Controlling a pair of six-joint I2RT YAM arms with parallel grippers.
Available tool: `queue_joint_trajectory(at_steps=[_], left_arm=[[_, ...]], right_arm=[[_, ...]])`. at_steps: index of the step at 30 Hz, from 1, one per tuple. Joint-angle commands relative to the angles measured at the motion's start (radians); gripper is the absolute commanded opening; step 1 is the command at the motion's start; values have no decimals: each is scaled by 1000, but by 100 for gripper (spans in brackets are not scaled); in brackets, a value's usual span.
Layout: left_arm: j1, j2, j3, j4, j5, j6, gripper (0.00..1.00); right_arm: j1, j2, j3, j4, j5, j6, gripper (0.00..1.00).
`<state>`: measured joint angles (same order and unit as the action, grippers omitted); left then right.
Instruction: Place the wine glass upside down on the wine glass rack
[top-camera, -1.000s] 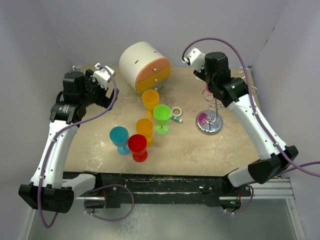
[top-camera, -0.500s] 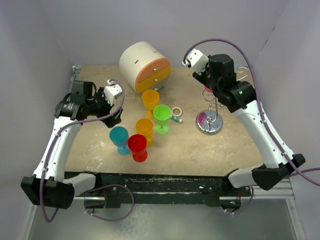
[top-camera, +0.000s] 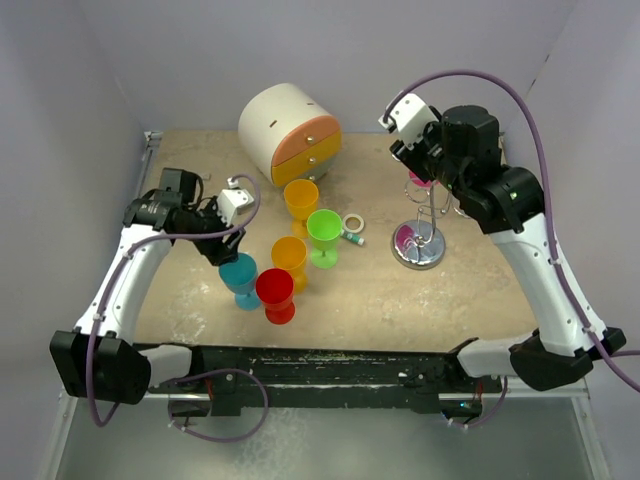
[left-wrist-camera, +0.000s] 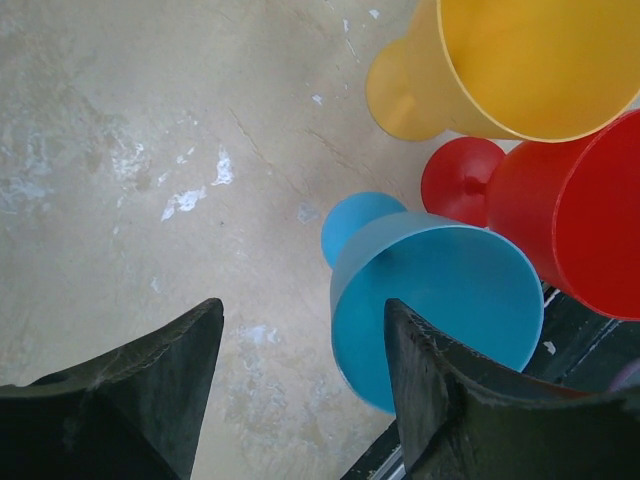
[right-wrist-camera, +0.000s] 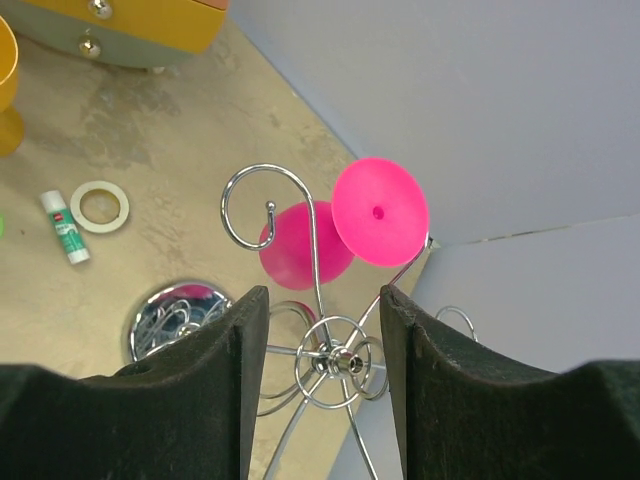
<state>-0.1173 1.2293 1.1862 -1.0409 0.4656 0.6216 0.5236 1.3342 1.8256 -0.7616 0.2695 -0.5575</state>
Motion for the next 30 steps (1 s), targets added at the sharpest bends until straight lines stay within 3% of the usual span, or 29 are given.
queue_joint_trajectory(at_steps=[1,10,16,20,24,30], left_arm=[[-10,24,-19,-7,24,26,65],[-24,48,-35,8,11,11,32],[-27,46,1,-41,-23,32,1],[-27,24,77,-93,-106,45,0],[-27,-19,183,-110,-216,34,0],[-27,-95,297,-14,-191,-73,0]], right_arm=[[5,-12,18,-5,-16,25,51],[5,-24,12,-6,-36,46,52],[-18,-33,37,-19,-148,103,53],[-54,-41,52,-24,-264,150,56],[-146,-55,47,-18,-491,224,69],[-247,-113,0,27,-769,302,84]])
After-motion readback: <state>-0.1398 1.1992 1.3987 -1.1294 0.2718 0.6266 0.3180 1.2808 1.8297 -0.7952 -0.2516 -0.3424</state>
